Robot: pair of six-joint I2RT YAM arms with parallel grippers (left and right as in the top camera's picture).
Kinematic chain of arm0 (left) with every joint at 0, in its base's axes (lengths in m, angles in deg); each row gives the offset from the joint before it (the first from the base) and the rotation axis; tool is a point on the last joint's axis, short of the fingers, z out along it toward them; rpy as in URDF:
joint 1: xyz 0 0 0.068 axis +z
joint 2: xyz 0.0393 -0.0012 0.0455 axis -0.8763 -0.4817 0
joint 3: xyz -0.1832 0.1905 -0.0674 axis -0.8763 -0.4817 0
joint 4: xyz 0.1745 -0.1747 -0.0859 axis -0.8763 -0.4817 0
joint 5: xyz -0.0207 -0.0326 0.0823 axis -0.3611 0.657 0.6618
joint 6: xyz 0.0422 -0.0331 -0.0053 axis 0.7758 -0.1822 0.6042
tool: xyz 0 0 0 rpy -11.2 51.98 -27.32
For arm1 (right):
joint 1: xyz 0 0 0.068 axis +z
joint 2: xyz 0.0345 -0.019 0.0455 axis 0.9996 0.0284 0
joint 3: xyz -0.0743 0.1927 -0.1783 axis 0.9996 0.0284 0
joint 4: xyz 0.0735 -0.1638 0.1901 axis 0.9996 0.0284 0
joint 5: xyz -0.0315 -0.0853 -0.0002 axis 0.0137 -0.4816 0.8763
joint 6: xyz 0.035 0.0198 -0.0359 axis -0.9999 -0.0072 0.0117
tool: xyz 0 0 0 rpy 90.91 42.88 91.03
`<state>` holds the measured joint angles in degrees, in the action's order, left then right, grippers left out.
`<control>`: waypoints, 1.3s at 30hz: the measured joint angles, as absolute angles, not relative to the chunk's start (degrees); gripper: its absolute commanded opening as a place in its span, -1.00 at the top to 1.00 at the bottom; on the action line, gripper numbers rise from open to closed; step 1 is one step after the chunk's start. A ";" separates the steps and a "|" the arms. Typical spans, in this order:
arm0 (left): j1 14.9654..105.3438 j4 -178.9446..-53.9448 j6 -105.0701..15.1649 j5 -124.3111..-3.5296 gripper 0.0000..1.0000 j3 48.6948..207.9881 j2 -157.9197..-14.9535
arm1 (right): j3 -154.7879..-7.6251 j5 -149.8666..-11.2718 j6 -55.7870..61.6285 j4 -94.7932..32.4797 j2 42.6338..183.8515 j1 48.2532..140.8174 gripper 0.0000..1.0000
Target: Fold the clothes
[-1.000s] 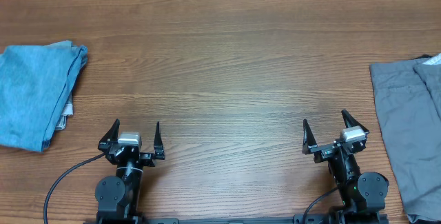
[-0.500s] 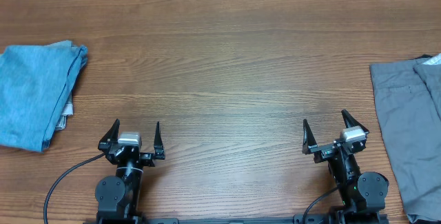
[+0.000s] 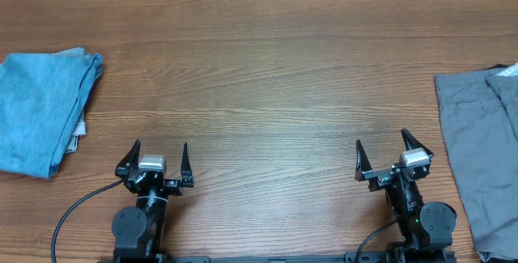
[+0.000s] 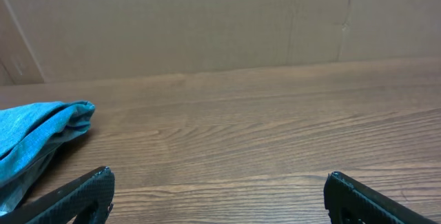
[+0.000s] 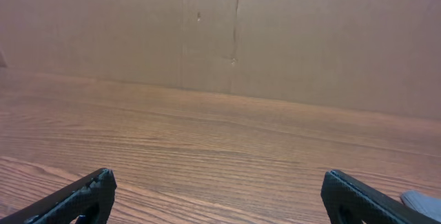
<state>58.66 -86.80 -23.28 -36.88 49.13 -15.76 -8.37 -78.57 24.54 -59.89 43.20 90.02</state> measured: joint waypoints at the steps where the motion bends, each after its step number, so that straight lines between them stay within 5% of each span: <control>1: 58.66 -86.80 -23.30 -36.88 -1.00 49.13 -15.76 | -8.37 -78.57 24.52 -59.87 43.20 90.04 -1.00; 15: 58.66 -86.82 -23.28 -36.88 -1.00 49.13 -15.76 | -8.37 -78.35 24.52 -60.32 43.20 90.02 -1.00; 28: 58.66 -86.82 -23.28 -36.88 -1.00 49.13 -15.76 | -8.52 -63.20 19.75 -70.77 43.20 90.28 -1.00; 39: 58.66 -86.82 -23.28 -36.88 -1.00 49.13 -15.76 | -41.07 -72.27 13.78 -54.23 51.46 90.28 -1.00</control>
<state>58.66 -86.82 -23.28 -36.88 49.13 -15.76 -41.07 -72.27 13.78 -54.23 51.46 90.28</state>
